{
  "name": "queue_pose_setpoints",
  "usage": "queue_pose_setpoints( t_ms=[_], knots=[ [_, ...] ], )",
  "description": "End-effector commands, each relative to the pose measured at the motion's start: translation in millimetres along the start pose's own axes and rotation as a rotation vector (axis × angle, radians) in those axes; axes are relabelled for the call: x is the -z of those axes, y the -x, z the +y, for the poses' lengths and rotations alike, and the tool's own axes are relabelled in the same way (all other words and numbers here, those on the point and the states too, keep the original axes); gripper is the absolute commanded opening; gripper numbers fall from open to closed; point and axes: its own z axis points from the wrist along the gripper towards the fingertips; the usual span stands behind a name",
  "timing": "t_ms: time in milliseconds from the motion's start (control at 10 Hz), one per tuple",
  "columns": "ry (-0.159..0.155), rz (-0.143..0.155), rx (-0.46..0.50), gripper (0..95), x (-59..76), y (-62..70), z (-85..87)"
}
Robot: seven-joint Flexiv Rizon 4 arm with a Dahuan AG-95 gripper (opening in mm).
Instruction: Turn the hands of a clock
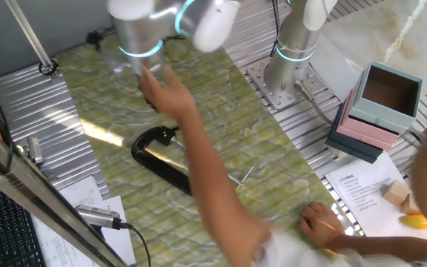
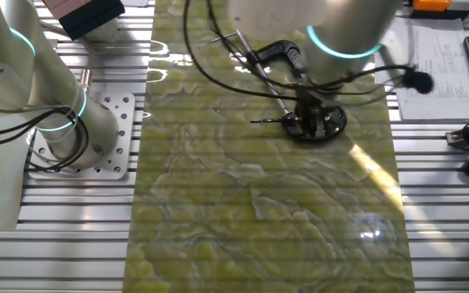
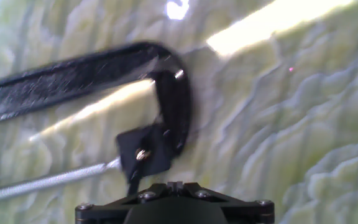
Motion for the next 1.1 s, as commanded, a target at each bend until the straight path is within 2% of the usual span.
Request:
queue_pose_setpoints(
  t_ms=[100, 300, 500, 800, 1100],
  knots=[
    [0.003, -0.016, -0.004, 0.0, 5.0, 8.8, -1.6],
    [-0.002, -0.054, -0.038, 0.0, 5.6, 9.6, -0.5],
    [-0.014, -0.056, -0.094, 0.0, 4.1, 12.1, 3.5],
    [-0.007, -0.073, -0.073, 0.0, 5.3, 14.3, 3.6],
    [-0.005, -0.056, -0.056, 0.0, 8.5, 19.1, 5.2]
  ],
)
